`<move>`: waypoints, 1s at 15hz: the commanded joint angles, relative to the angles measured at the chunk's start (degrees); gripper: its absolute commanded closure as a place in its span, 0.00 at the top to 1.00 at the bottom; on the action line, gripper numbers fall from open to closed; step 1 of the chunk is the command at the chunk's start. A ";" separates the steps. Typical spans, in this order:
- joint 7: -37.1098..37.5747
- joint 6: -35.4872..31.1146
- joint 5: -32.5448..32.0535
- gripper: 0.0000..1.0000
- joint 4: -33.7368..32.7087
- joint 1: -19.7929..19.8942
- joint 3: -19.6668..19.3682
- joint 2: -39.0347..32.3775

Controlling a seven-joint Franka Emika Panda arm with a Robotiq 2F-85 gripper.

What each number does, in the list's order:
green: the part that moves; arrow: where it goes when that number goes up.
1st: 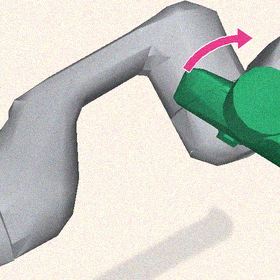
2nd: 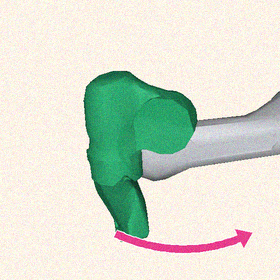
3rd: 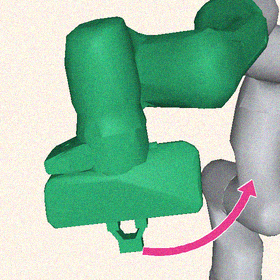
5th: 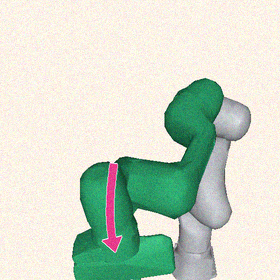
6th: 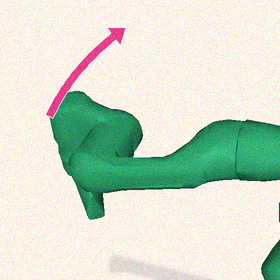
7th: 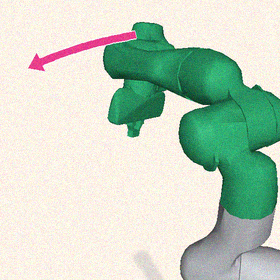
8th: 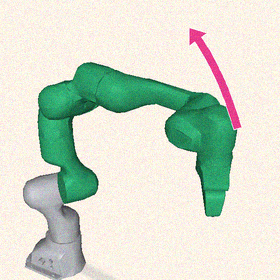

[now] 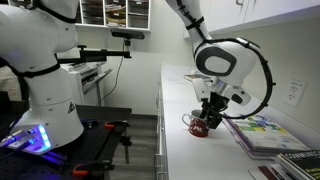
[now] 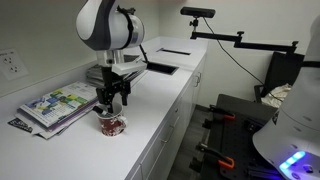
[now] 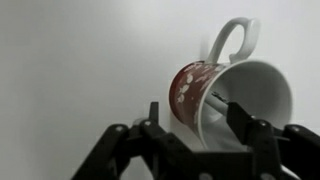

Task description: Move the red mug to the right side of the countertop

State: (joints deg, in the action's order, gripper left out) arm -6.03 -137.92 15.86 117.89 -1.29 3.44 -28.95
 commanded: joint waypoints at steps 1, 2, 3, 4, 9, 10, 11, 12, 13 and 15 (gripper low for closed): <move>4.22 -0.67 -1.77 0.47 -2.11 -0.79 -0.13 -1.99; 4.59 -0.69 -2.06 0.38 -2.47 -1.02 -0.17 -2.37; 4.86 -0.73 -2.37 0.31 -2.81 -1.21 -0.12 -2.71; 4.98 -0.58 -3.00 0.23 -3.11 -1.48 -0.18 -3.02; 6.53 -0.66 -5.40 0.00 -3.25 -2.48 -0.51 -3.08; 7.24 -0.85 -5.76 0.02 -2.97 -2.58 -0.73 -2.84; 8.02 -1.38 -5.76 0.01 -2.23 -2.31 -1.06 -2.16; 9.07 -1.63 -5.49 0.02 -1.58 -2.05 -1.44 -1.49; 10.07 -2.43 -5.46 0.02 -0.41 -1.72 -2.20 -0.56; 12.46 -3.40 -5.78 0.02 1.43 -1.31 -4.34 0.85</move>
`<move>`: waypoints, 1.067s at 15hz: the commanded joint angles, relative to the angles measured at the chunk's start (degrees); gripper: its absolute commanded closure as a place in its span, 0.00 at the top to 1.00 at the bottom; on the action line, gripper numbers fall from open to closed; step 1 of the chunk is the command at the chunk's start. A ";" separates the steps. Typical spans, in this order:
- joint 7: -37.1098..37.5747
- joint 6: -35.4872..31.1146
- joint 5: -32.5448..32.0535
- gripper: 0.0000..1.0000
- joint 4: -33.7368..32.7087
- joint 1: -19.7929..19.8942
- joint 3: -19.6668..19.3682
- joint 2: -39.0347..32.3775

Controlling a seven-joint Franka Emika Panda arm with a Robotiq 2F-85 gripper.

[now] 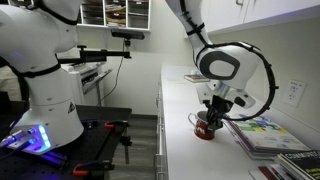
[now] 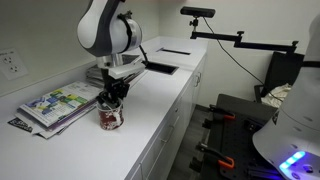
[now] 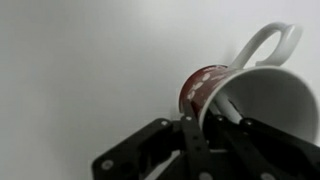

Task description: Move the red mug to the right side of the countertop

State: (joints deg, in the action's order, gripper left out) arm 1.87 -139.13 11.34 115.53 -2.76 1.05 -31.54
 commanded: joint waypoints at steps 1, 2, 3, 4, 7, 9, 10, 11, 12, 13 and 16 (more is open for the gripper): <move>5.69 -2.21 -1.66 0.02 4.94 0.45 -3.33 4.37; 6.61 -2.29 -1.74 0.02 6.21 1.02 -4.58 5.09; 7.12 -1.63 -1.38 0.02 7.13 1.87 -5.34 5.85; 7.92 -1.35 -1.23 0.02 8.36 2.57 -6.32 6.53; 12.97 -0.65 -0.89 0.02 11.72 4.09 -9.23 7.72; 16.94 -1.35 -0.37 0.02 13.66 4.76 -10.53 8.63; 18.28 -1.56 1.02 0.02 14.48 5.43 -10.47 9.06; 19.73 -2.10 2.27 0.02 15.33 5.89 -10.50 9.34; 21.00 -2.14 3.75 0.02 16.04 6.32 -10.45 9.78; 21.66 -2.55 4.92 0.02 16.78 6.67 -10.39 10.17; 23.98 -5.70 6.53 0.02 19.47 6.82 -10.94 11.69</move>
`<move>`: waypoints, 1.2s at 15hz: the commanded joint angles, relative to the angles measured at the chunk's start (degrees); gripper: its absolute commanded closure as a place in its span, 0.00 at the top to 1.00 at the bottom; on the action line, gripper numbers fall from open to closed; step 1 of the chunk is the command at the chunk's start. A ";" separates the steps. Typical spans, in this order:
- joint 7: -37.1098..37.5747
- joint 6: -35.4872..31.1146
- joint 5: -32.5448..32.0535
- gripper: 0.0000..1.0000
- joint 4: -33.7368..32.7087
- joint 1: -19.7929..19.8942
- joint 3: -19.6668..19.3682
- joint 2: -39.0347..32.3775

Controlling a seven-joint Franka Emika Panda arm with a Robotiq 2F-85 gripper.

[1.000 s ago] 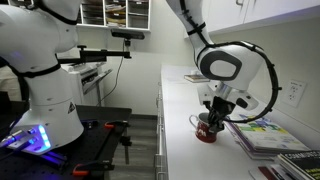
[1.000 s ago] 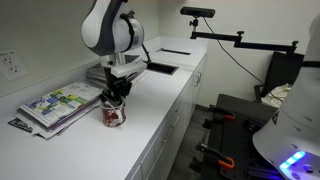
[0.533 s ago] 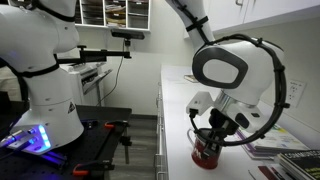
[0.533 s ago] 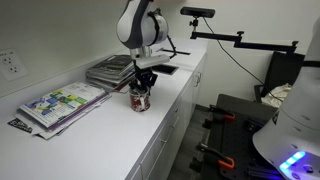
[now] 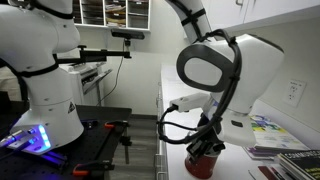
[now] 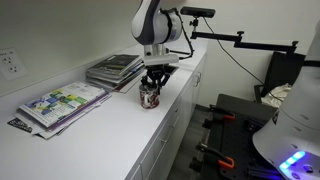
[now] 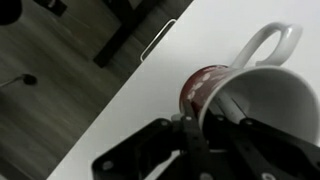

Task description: Move the red mug to the right side of the countertop

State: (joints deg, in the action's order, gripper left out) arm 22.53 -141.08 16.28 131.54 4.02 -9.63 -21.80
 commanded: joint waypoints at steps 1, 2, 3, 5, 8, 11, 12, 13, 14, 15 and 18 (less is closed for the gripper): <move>3.55 -5.25 1.77 0.02 4.25 0.01 -0.28 2.23; 3.41 -7.42 2.40 0.02 5.19 0.16 -0.07 2.54; 3.81 -8.75 2.30 0.02 5.91 0.04 -0.19 2.85; 3.51 -12.19 2.96 0.02 7.35 0.09 0.05 3.23; 1.44 -14.58 6.60 0.35 8.57 1.37 1.55 3.73; -0.82 -16.60 9.60 0.50 9.38 2.33 2.93 4.27; -1.11 -17.00 10.29 0.56 9.62 2.51 3.30 4.69; -1.10 -17.52 10.45 0.65 9.80 2.49 3.46 4.96; -1.15 -17.61 10.37 0.71 10.15 2.39 3.55 5.71; 0.35 -17.56 8.68 0.78 10.55 1.41 2.61 6.35; 2.29 -17.14 4.81 1.00 12.11 -0.18 1.12 9.35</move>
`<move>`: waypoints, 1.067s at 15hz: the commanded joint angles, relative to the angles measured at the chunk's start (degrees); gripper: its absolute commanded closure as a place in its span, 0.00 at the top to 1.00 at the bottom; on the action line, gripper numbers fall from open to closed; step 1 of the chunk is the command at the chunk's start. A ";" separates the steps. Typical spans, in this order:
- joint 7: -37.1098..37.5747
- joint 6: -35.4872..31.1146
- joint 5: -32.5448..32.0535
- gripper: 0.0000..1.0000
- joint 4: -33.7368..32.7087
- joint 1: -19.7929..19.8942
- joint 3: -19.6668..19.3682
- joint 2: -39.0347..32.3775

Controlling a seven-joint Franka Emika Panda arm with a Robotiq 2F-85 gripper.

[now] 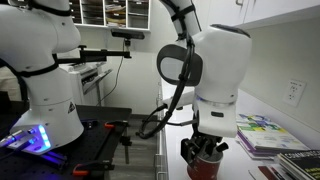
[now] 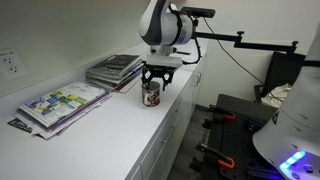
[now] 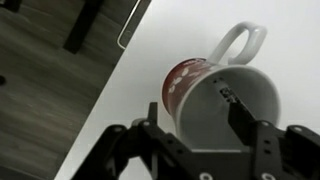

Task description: Move the red mug to the right side of the countertop

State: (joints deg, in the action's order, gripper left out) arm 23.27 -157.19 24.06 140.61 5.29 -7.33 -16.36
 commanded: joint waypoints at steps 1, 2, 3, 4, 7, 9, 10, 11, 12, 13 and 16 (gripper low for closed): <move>2.66 -0.45 -4.98 1.00 3.53 -1.98 -1.76 5.02; 3.65 0.91 -6.59 1.00 3.82 -2.20 -2.00 6.22; 4.38 2.05 -8.20 1.00 4.10 -2.37 -2.15 7.23; 6.55 3.51 -10.85 1.00 4.45 -2.98 -2.74 8.37; 14.31 6.19 -19.88 1.00 5.07 -4.05 -3.84 11.05; 16.61 7.40 -23.04 1.00 5.34 -3.76 -3.17 12.93; 16.63 7.51 -23.51 1.00 5.51 -3.48 -2.58 14.00; 16.61 7.77 -23.71 1.00 5.64 -3.28 -2.04 14.95; 16.62 8.74 -24.08 1.00 5.60 -3.17 -1.55 15.98; 15.54 9.63 -23.56 1.00 5.64 -2.99 -0.90 16.93; 15.58 15.51 -22.68 1.00 4.97 -2.65 1.08 19.59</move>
State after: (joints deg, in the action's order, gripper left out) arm 37.92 -146.67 1.68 145.18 2.00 -7.76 0.10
